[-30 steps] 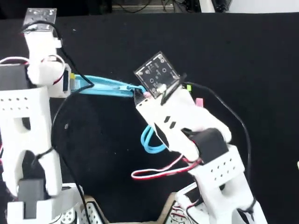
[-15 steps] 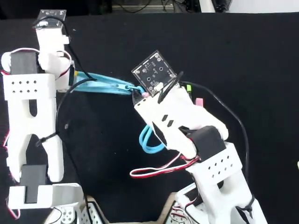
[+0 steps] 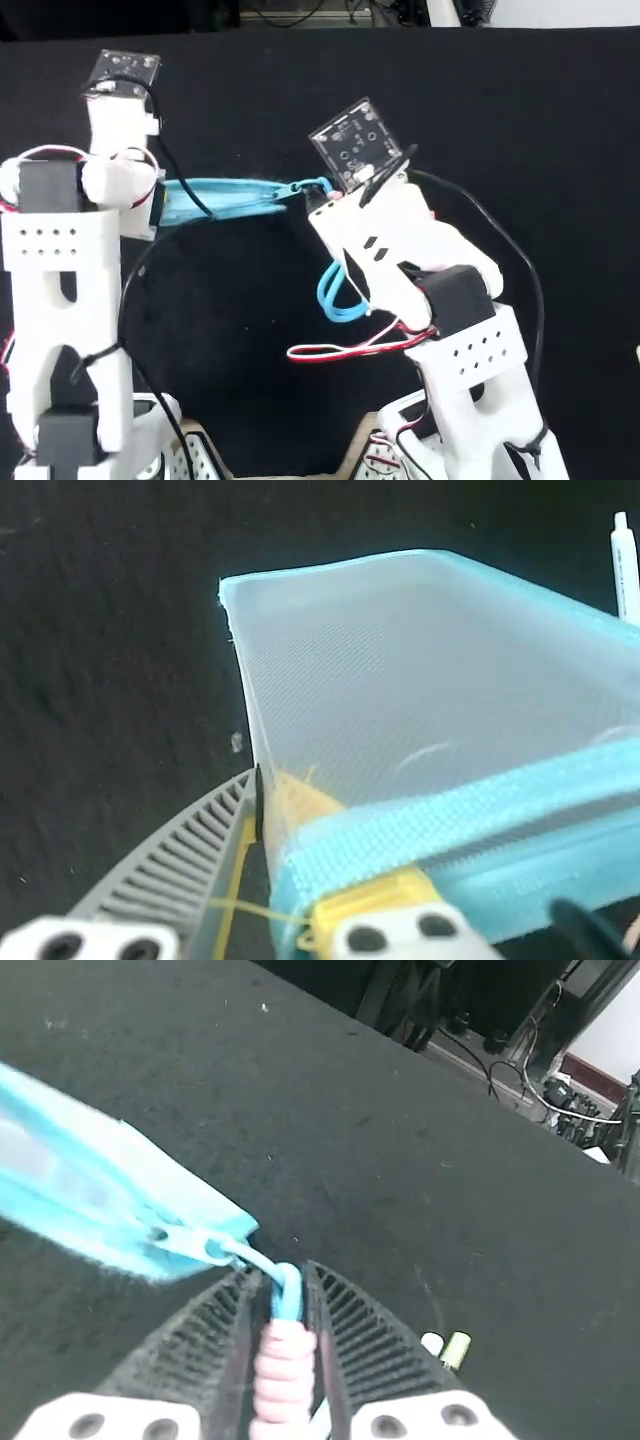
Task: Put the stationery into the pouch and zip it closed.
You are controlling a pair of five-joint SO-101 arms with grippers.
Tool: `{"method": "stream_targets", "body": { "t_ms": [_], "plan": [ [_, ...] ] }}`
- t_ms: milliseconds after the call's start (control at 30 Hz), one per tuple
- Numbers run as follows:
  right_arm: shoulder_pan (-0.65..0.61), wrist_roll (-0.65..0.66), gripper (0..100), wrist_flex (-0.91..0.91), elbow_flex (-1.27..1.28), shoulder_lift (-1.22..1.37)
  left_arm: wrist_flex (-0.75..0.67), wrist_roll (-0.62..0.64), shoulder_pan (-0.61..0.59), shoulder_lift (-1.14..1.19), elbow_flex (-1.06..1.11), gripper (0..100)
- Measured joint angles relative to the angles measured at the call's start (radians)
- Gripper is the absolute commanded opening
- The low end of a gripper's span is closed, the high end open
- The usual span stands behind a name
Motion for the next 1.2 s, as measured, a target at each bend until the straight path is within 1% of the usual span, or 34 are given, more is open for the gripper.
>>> {"method": "stream_targets", "body": {
  "t_ms": [67, 200, 267, 367, 467, 567, 633, 733, 833, 900, 1000, 1200],
  "plan": [
    [0.0, 0.0, 2.7, 0.002, 0.0, 0.0, -0.026, -0.006, 0.0, -0.02, 0.023, 3],
    [0.002, 0.0, 17.2, 0.014, 0.0, 0.0, -0.107, -0.006, 0.0, -0.04, 0.086, 3],
    [-0.003, 0.0, 21.9, 0.044, 0.0, 0.0, -0.157, 0.028, 0.0, -0.043, 0.127, 3],
    [-0.078, -0.015, 21.9, 0.117, -0.003, 0.0, -0.216, 0.091, -0.006, -0.049, 0.193, 3],
    [-0.161, -0.028, 18.1, 0.206, -0.069, 0.0, -0.264, 0.144, -0.005, -0.066, 0.25, 3],
    [-0.166, -0.034, 12.9, 0.292, -0.172, 0.0, -0.279, 0.216, 0.009, -0.078, 0.288, 3],
    [-0.112, -0.037, 10.4, 0.339, -0.233, 0.0, -0.288, 0.256, 0.048, -0.083, 0.318, 3],
    [0.035, -0.04, 9.9, 0.373, -0.253, 0.0, -0.333, 0.272, 0.109, -0.086, 0.362, 3],
    [0.19, -0.04, 9.9, 0.365, -0.193, 0.002, -0.391, 0.264, 0.144, -0.086, 0.405, 3],
    [0.261, -0.043, 9.9, 0.313, -0.117, 0.032, -0.416, 0.256, 0.157, -0.086, 0.42, 3],
    [0.348, -0.089, 9.9, 0.204, 0.032, 0.072, -0.425, 0.253, 0.16, -0.087, 0.451, 3],
    [0.442, -0.117, 10.0, -0.017, 0.222, 0.126, -0.427, 0.253, 0.16, -0.087, 0.491, 3]
  ]
}}
